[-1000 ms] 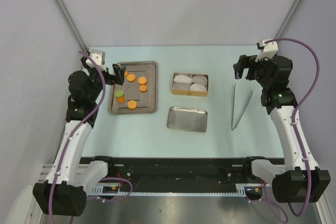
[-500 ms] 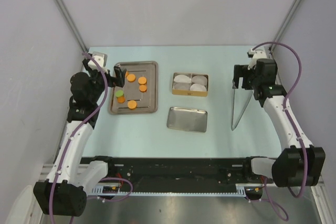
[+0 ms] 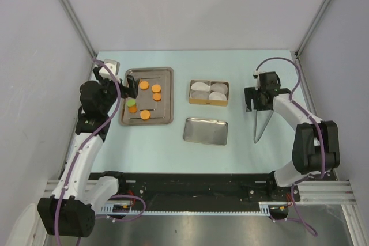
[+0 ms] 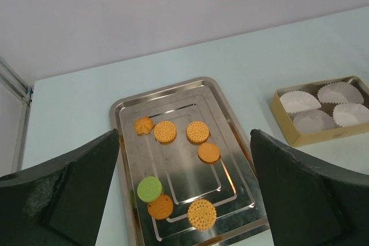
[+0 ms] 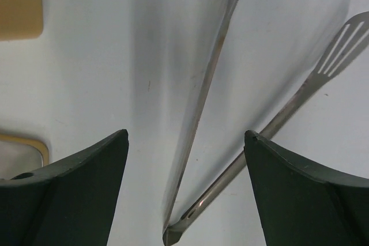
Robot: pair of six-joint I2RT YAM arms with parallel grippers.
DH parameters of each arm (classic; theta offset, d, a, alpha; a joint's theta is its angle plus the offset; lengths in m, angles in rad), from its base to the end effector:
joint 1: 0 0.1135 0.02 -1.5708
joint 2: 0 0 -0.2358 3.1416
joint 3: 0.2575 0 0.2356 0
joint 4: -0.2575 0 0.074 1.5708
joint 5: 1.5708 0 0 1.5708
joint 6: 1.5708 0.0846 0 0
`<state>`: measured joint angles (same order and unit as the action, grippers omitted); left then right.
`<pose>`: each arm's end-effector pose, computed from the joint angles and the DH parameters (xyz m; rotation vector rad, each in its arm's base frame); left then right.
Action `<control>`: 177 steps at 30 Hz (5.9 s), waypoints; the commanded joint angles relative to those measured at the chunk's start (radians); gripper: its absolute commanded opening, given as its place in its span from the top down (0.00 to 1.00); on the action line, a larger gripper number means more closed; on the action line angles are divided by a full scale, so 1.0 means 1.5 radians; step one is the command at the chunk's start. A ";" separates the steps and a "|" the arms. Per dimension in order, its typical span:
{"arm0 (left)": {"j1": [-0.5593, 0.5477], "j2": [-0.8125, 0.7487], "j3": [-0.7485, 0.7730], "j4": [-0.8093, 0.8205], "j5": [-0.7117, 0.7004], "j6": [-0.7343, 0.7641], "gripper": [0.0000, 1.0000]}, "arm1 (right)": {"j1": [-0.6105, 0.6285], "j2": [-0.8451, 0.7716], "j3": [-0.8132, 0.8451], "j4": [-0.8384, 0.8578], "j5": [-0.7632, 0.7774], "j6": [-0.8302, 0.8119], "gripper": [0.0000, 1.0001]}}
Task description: Pack the cookies
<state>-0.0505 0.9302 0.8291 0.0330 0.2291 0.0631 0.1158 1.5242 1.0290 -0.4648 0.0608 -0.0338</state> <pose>0.2665 -0.0327 0.3286 0.2676 1.6181 -0.1780 0.3273 0.0329 0.1638 -0.1648 2.5234 -0.0442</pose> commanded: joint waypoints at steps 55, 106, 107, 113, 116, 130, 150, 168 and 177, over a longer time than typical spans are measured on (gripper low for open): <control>-0.073 0.059 -0.129 0.209 -0.010 0.018 0.00 | 0.099 0.146 0.394 -0.105 -0.054 0.162 1.00; -0.252 0.423 0.205 0.439 0.576 -0.469 0.00 | 0.128 -0.036 0.333 0.352 -0.557 0.335 1.00; -0.251 0.426 0.205 0.463 0.583 -0.486 0.00 | 0.129 -0.038 0.324 0.359 -0.562 0.351 1.00; -0.252 0.450 0.218 0.518 0.592 -0.535 0.00 | 0.132 -0.035 0.303 0.420 -0.594 0.405 1.00; -0.252 0.465 0.222 0.591 0.604 -0.590 0.00 | 0.136 -0.033 0.290 0.451 -0.600 0.427 1.00; -0.266 0.546 0.268 0.672 0.600 -0.662 0.00 | 0.153 -0.018 0.269 0.513 -0.619 0.476 1.00; -0.292 0.588 0.282 0.861 0.608 -0.835 0.01 | 0.169 -0.009 0.263 0.528 -0.612 0.480 1.00; -0.307 0.591 0.281 0.817 0.579 -0.812 0.15 | 0.180 -0.009 0.258 0.534 -0.608 0.481 1.00; -0.306 0.577 0.275 0.784 0.570 -0.792 0.33 | 0.180 -0.013 0.253 0.537 -0.607 0.481 1.00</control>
<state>-0.5018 1.8198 1.2179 1.1931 1.1015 -1.1656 0.3786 1.5131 1.4097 0.2852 -0.8543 0.6819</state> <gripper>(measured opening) 0.716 0.025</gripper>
